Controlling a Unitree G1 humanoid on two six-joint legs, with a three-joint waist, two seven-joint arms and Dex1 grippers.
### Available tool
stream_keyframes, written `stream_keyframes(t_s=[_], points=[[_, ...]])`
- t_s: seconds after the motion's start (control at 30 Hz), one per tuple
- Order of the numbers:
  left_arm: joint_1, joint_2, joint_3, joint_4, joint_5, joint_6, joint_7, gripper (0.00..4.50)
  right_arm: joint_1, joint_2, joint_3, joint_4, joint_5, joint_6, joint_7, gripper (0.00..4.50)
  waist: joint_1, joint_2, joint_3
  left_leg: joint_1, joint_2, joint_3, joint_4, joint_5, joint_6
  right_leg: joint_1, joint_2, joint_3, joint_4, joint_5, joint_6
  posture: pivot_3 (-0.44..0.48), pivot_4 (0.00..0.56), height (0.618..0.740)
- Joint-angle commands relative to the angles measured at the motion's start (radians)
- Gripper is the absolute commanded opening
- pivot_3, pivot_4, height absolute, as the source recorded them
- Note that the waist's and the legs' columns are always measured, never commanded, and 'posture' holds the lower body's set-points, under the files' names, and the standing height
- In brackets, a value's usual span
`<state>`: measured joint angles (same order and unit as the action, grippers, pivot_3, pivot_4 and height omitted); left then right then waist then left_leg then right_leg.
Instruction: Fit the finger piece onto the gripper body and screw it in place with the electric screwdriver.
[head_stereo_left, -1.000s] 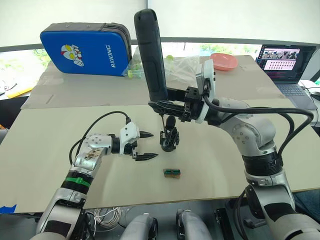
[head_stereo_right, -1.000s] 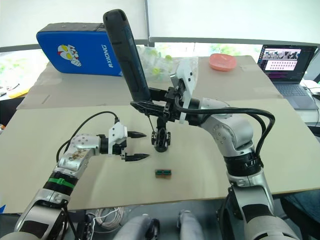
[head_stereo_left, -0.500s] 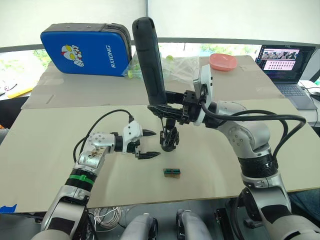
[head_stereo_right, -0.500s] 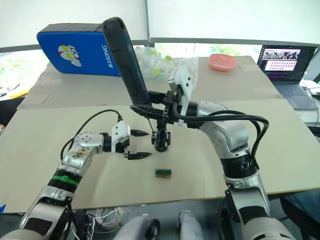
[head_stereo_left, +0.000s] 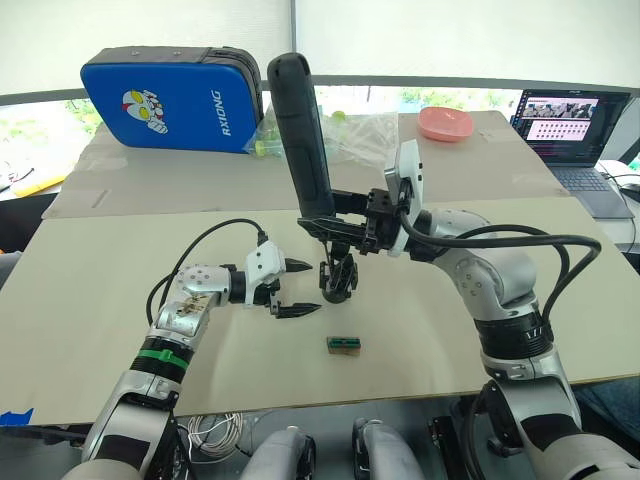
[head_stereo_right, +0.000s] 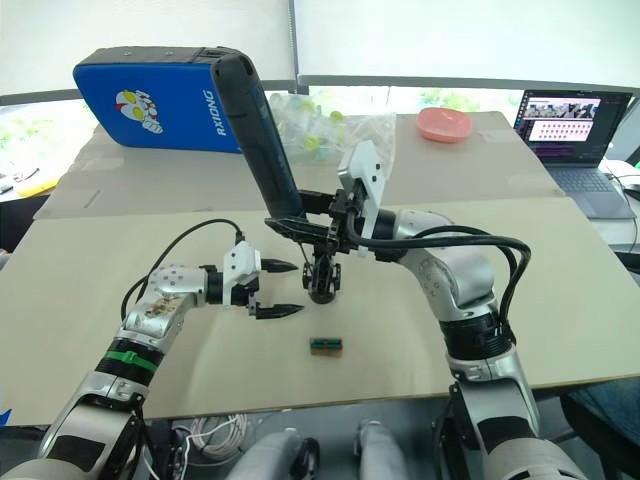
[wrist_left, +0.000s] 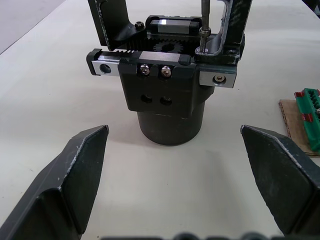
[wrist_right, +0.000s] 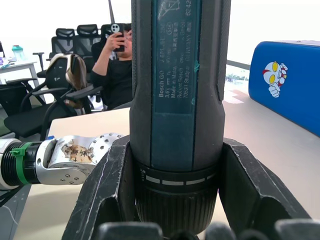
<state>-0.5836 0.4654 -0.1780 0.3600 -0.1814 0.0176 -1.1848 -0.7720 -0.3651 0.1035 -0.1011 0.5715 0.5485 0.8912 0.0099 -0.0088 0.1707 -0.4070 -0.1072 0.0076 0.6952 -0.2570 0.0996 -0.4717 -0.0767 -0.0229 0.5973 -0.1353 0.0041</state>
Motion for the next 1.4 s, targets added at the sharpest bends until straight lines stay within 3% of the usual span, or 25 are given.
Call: stream_keyframes(t_s=[0.03, 0.47, 1.07, 1.17, 1.27, 1.4], points=[[-0.019, -0.003, 0.012, -0.017, -0.002, -0.022, 0.007, 4.50, -0.011, 0.006, -0.036, -0.028, 0.003, -0.050, 0.007, 1.90, 0.000, 0.000, 0.000, 0.000, 0.000, 0.000, 0.000, 0.000, 0.000, 0.000, 0.000, 0.000, 0.000, 0.000, 0.000, 0.000, 0.150, 0.740], [-0.064, -0.054, -0.008, 0.045, 0.025, -0.041, 0.029, 4.50, 0.017, -0.004, -0.032, -0.026, -0.024, -0.089, 0.036, 1.90, 0.001, 0.000, 0.000, 0.000, 0.000, 0.000, 0.000, 0.000, 0.000, 0.000, 0.000, 0.000, 0.001, 0.000, 0.000, 0.000, 0.150, 0.740], [-0.158, -0.185, -0.031, 0.311, 0.090, -0.177, 0.050, 4.50, 0.054, -0.005, -0.024, -0.035, -0.043, -0.112, 0.019, 1.90, 0.002, -0.001, 0.000, 0.001, 0.000, 0.000, 0.002, 0.000, 0.000, 0.001, 0.000, 0.000, 0.002, 0.000, 0.000, 0.000, 0.150, 0.740], [-0.165, -0.182, -0.026, 0.339, 0.096, -0.199, 0.046, 3.65, 0.051, -0.002, -0.022, -0.027, -0.047, -0.114, 0.016, 1.90, 0.002, -0.001, -0.001, 0.001, 0.000, 0.000, 0.002, 0.000, 0.000, 0.001, 0.000, 0.000, 0.003, 0.000, 0.000, 0.000, 0.150, 0.740], [-0.166, -0.180, -0.016, 0.345, 0.093, -0.187, 0.046, 2.33, 0.049, -0.001, -0.022, -0.025, -0.048, -0.114, 0.015, 1.90, 0.002, -0.001, -0.001, 0.001, 0.000, 0.000, 0.003, 0.000, 0.000, 0.001, -0.001, 0.001, 0.004, 0.000, 0.000, 0.000, 0.150, 0.740], [-0.163, -0.183, -0.025, 0.341, 0.102, -0.186, 0.043, 2.31, 0.054, -0.001, -0.021, -0.021, -0.050, -0.113, 0.019, 1.90, 0.002, -0.001, -0.001, 0.001, 0.000, 0.000, 0.004, 0.000, 0.000, 0.001, -0.001, 0.001, 0.006, 0.000, 0.000, 0.000, 0.150, 0.740]])
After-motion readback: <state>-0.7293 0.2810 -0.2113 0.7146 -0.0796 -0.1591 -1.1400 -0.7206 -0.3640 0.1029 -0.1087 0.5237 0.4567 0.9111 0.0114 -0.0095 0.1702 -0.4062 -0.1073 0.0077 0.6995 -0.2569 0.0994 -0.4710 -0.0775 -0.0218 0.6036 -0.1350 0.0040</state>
